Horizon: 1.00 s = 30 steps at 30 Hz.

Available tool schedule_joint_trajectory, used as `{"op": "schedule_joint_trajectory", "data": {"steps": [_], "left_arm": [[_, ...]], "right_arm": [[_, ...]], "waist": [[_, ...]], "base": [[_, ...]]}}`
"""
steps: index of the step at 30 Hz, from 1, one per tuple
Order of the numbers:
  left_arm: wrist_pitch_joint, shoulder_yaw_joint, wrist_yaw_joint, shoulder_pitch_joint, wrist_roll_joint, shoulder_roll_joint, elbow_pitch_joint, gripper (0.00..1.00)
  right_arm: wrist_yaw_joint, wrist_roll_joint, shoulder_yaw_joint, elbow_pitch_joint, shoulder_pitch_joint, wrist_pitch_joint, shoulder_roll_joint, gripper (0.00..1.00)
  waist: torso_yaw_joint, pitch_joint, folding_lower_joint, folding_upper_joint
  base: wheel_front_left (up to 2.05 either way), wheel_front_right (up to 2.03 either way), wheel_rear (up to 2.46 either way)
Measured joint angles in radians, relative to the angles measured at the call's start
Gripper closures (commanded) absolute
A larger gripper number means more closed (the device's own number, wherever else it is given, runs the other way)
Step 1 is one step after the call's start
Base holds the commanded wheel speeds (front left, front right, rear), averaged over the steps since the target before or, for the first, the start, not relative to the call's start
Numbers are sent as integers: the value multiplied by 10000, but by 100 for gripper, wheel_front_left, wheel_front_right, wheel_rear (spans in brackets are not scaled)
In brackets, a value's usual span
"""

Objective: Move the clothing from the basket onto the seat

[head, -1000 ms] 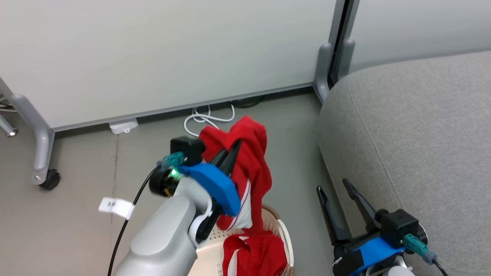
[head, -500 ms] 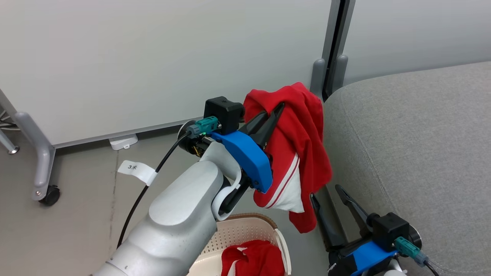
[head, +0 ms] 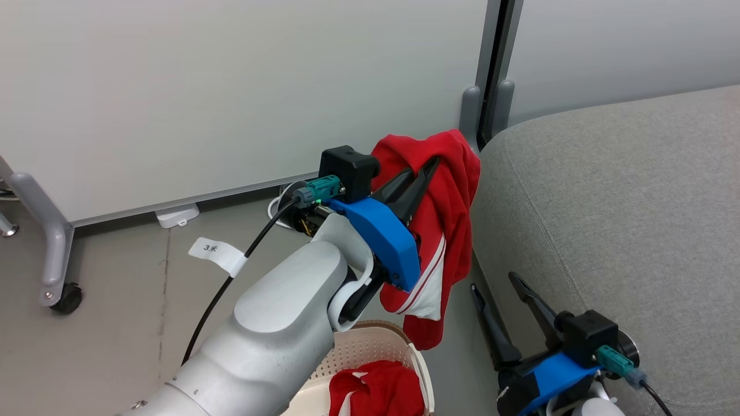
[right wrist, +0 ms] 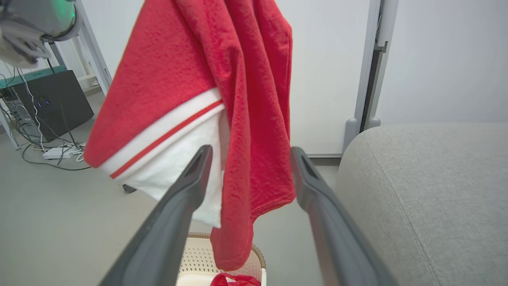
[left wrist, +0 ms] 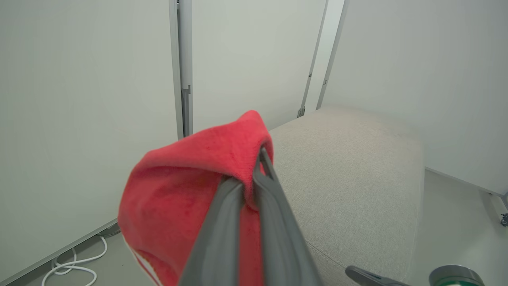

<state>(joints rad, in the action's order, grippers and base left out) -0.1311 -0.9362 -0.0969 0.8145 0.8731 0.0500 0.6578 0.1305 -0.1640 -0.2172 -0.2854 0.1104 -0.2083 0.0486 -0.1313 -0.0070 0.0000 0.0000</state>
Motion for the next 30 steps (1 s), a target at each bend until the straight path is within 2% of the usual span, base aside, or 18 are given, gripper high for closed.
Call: {"op": "schedule_joint_trajectory", "data": {"steps": [9, 17, 23, 30], "left_arm": [[-215, -458, 40, 340, 343, 0, 261, 100], [-297, -899, 81, 581, 702, 2, 286, 100], [-384, -1239, 84, 755, 965, 4, 221, 100], [-439, -1638, 92, 869, 1308, 2, 163, 100]], "right_arm": [[0, -215, -148, -803, 1265, 1168, 0, 0], [0, -125, -360, -1860, 2539, 1728, 0, 0], [0, -823, -802, -2752, 3366, 1822, 2, 0], [0, -763, -1216, -3885, 4236, 1643, 0, 0]], "waist": [[71, 143, 0, 0], [180, 326, 1, 0], [292, 338, 0, 0], [386, 259, 1, 0]], "base": [[0, 0, 0], [0, 0, 0], [0, 0, 0], [0, 0, 0]]}}
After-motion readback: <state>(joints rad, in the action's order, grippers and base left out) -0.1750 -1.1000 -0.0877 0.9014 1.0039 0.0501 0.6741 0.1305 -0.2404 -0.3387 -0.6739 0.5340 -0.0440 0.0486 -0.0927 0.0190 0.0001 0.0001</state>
